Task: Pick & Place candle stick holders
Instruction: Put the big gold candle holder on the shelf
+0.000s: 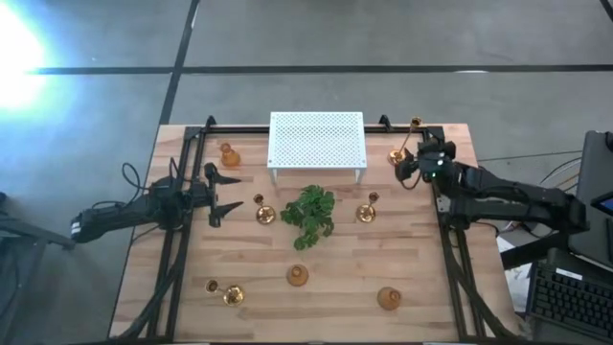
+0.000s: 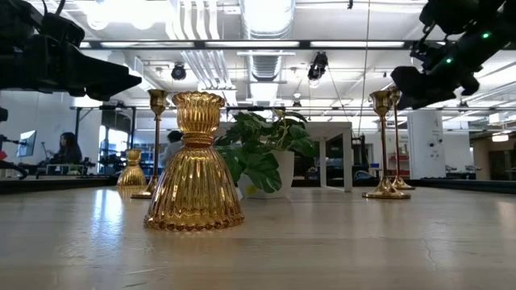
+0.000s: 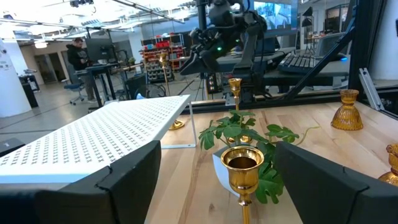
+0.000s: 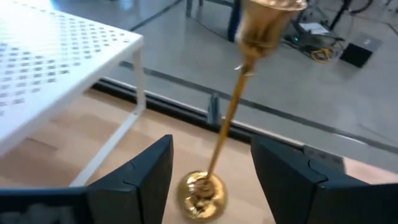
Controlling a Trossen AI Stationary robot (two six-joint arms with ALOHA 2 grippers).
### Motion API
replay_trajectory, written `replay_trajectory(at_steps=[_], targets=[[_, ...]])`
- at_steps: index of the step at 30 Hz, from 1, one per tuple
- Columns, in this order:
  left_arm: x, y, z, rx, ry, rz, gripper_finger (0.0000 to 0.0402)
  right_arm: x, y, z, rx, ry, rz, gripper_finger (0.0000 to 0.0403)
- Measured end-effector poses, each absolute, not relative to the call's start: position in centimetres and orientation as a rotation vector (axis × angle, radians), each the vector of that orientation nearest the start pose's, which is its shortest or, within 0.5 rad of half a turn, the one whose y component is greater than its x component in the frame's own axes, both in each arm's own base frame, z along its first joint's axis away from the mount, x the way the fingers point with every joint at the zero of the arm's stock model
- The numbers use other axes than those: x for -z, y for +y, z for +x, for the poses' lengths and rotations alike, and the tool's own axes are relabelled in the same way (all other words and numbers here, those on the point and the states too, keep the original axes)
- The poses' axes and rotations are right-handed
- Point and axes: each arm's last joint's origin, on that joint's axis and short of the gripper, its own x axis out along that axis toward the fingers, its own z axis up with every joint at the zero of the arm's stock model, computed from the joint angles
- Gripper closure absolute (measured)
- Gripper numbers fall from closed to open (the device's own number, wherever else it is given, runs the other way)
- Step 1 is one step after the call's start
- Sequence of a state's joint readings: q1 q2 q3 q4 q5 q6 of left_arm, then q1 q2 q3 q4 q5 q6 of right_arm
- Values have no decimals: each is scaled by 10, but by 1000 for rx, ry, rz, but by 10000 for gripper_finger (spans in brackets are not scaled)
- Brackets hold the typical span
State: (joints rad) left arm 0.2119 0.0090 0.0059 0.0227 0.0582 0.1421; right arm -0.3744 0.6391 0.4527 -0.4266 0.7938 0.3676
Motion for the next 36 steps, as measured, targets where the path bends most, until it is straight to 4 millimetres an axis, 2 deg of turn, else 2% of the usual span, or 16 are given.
replay_trajectory(at_steps=[7, 14, 24, 36], targets=[[-167, 19, 96, -155, -8, 144, 83, -213, -85, 107, 1245, 449, 264, 199], [-167, 19, 96, -155, -8, 144, 83, -194, -94, 110, 1213, 329, 211, 204], [-167, 19, 96, -155, -8, 144, 83, -172, -102, 110, 1235, 287, 159, 221], [-167, 19, 96, -155, -8, 144, 83, -172, -117, 120, 1259, 328, 105, 239]])
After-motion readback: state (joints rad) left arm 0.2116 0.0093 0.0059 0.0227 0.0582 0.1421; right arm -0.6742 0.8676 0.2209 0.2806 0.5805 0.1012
